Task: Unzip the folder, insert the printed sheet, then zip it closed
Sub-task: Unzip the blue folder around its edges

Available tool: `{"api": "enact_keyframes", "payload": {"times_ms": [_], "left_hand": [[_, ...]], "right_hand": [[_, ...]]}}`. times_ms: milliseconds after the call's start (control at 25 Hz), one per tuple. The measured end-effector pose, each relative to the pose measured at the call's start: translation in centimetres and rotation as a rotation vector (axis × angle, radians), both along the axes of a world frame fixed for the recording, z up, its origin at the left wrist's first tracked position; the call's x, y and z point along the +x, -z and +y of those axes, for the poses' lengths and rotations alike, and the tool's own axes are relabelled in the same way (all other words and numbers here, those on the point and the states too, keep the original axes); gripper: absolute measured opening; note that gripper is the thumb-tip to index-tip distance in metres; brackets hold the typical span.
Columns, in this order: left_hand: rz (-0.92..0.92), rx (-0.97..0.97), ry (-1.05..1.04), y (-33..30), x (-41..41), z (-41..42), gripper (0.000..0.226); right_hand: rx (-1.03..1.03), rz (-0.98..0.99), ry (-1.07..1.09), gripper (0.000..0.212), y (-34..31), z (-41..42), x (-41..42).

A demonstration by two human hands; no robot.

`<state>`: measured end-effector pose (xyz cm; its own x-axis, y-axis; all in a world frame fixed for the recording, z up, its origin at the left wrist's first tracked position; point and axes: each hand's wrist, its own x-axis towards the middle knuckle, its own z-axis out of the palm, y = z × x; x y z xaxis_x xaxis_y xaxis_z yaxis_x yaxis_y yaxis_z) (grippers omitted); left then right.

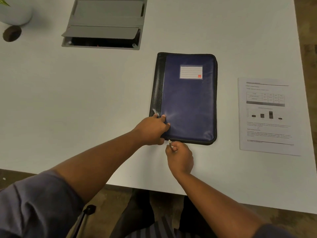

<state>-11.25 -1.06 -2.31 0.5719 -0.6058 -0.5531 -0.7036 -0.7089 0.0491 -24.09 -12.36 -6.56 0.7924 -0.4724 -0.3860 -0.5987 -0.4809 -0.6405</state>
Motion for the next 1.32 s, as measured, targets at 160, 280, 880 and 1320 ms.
{"api": "enact_keyframes", "payload": {"times_ms": [160,280,880,1320], "left_hand": [[0.059,-0.067,0.064,-1.1,1.3,-0.2,0.042],[0.083,-0.085,0.107,-1.5,2.2,-0.3,0.036],[0.117,-0.105,0.167,-1.6,3.2,-0.2,0.031],[0.116,-0.100,0.142,-1.5,2.9,-0.4,0.033]], "right_hand": [[-0.005,-0.065,0.021,0.011,0.4,-0.1,-0.5],[-0.047,-0.125,-0.077,0.016,0.4,0.1,-0.7],[0.007,-0.250,-0.160,0.014,0.1,5.9,0.6],[0.036,-0.182,-0.263,0.021,-0.2,7.9,0.7]]}}
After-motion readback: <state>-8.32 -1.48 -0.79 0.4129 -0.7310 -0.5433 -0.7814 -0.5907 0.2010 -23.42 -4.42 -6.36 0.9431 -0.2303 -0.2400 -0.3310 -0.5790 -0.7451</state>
